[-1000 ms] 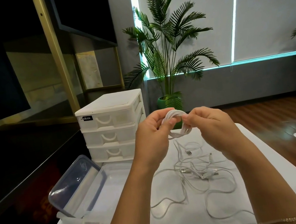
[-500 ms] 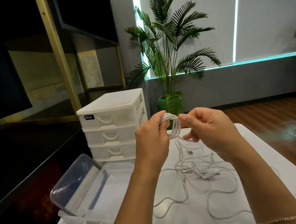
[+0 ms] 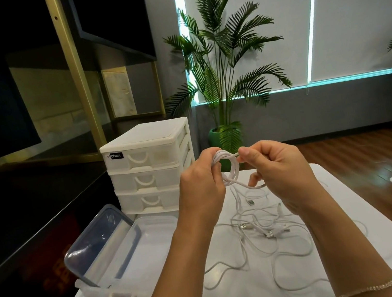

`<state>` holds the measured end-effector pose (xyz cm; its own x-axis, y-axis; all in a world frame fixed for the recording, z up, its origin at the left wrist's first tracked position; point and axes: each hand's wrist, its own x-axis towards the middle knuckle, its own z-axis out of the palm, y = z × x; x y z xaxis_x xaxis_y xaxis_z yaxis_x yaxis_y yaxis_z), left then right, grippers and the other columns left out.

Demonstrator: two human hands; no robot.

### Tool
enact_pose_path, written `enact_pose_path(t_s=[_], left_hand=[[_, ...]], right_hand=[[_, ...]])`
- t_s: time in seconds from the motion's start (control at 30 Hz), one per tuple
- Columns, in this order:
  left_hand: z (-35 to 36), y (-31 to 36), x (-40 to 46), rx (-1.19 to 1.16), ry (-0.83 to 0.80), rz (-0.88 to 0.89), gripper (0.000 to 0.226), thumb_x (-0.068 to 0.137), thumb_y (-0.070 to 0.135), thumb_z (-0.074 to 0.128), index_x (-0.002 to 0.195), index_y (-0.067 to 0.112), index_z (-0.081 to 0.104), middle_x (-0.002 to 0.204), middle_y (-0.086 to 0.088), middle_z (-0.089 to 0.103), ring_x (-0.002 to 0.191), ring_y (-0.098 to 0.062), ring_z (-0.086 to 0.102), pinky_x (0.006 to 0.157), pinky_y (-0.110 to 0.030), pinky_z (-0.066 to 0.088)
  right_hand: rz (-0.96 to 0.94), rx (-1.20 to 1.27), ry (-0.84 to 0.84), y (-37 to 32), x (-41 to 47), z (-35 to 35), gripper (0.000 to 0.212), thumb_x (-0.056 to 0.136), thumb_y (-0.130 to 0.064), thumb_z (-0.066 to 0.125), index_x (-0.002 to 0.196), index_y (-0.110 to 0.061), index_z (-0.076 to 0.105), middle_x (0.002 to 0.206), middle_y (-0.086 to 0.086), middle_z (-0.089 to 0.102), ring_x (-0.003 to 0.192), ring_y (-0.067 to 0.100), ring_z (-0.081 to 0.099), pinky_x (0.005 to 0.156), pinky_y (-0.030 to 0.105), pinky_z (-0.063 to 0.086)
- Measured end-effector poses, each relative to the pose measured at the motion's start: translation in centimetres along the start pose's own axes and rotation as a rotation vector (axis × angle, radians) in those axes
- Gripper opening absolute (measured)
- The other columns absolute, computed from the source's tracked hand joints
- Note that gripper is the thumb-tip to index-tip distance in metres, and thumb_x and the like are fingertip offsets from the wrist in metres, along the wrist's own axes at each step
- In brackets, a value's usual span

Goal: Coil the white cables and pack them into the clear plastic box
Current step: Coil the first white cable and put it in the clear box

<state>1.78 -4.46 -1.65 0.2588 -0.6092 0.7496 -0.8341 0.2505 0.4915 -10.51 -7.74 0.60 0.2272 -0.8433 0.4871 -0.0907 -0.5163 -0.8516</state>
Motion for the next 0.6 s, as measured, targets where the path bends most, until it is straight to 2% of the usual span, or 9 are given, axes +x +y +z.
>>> enact_pose_path(t_s=[0.1,0.2,0.3,0.37,0.43,0.47,0.53,0.6], left_hand=[[0.17,0.06,-0.21,0.018,0.031,0.024,0.029,0.091,0.02,0.054,0.119,0.015,0.058,0.101,-0.005,0.068,0.079,-0.009,0.053,0.074,-0.011,0.041],[0.07,-0.11,-0.3,0.052,0.066,0.063,0.031,0.087,0.023,0.056,0.117,0.012,0.059,0.098,-0.007,0.068,0.079,-0.013,0.058,0.074,-0.017,0.045],[-0.31,-0.62,-0.15,0.075,0.051,0.064,0.028,0.088,0.02,0.058,0.114,0.011,0.06,0.096,-0.009,0.068,0.078,-0.011,0.055,0.072,-0.018,0.045],[-0.46,-0.85,-0.09,0.086,0.022,0.077,0.022,0.089,0.012,0.059,0.11,0.012,0.062,0.094,-0.009,0.068,0.077,-0.012,0.053,0.07,-0.018,0.044],[-0.53,-0.78,-0.08,0.106,-0.003,0.097,0.018,0.089,0.007,0.056,0.104,0.013,0.064,0.09,-0.008,0.067,0.074,-0.014,0.054,0.066,-0.02,0.044],[-0.56,-0.7,-0.08,0.115,-0.019,0.099,0.018,0.09,0.007,0.054,0.102,0.014,0.064,0.089,-0.007,0.067,0.074,-0.014,0.053,0.064,-0.019,0.043],[-0.49,-0.63,-0.13,0.124,-0.066,0.087,0.019,0.091,0.008,0.051,0.102,0.015,0.066,0.091,-0.003,0.066,0.076,-0.011,0.051,0.063,-0.009,0.036],[-0.39,-0.62,-0.25,0.118,-0.121,0.077,0.022,0.092,0.007,0.05,0.103,0.014,0.067,0.095,-0.001,0.066,0.078,-0.009,0.05,0.062,-0.005,0.03]], right_hand=[[-0.011,0.012,0.035,0.14,0.0,0.15,0.023,0.087,-0.027,0.059,0.067,-0.016,0.064,0.076,0.015,0.067,0.048,0.017,0.054,0.053,0.031,0.053],[0.033,0.078,0.021,0.11,-0.05,0.38,0.023,0.089,-0.026,0.057,0.071,-0.017,0.066,0.056,-0.008,0.062,0.038,0.01,0.046,0.042,0.023,0.045],[0.077,0.05,-0.003,0.45,0.02,0.65,0.023,0.09,-0.03,0.056,0.074,-0.017,0.066,0.037,-0.012,0.046,0.035,0.005,0.038,0.043,0.025,0.04],[0.05,-0.047,0.008,0.6,0.11,0.67,0.022,0.089,-0.033,0.057,0.074,-0.019,0.066,0.042,-0.016,0.051,0.043,0.003,0.046,0.051,0.026,0.04],[0.013,-0.134,0.03,0.66,0.15,0.49,0.021,0.088,-0.035,0.057,0.075,-0.021,0.065,0.059,-0.016,0.06,0.063,0.005,0.056,0.06,0.028,0.045],[0.001,-0.166,0.042,0.69,0.17,0.41,0.021,0.088,-0.036,0.056,0.075,-0.021,0.064,0.067,-0.011,0.063,0.071,0.009,0.057,0.064,0.029,0.047],[-0.017,-0.218,0.062,0.7,0.1,0.35,0.023,0.088,-0.036,0.056,0.077,-0.017,0.064,0.075,-0.002,0.065,0.074,0.012,0.058,0.066,0.029,0.048],[-0.039,-0.257,0.074,0.65,0.08,0.35,0.026,0.089,-0.036,0.055,0.078,-0.014,0.064,0.075,-0.001,0.065,0.073,0.01,0.057,0.063,0.025,0.046]])
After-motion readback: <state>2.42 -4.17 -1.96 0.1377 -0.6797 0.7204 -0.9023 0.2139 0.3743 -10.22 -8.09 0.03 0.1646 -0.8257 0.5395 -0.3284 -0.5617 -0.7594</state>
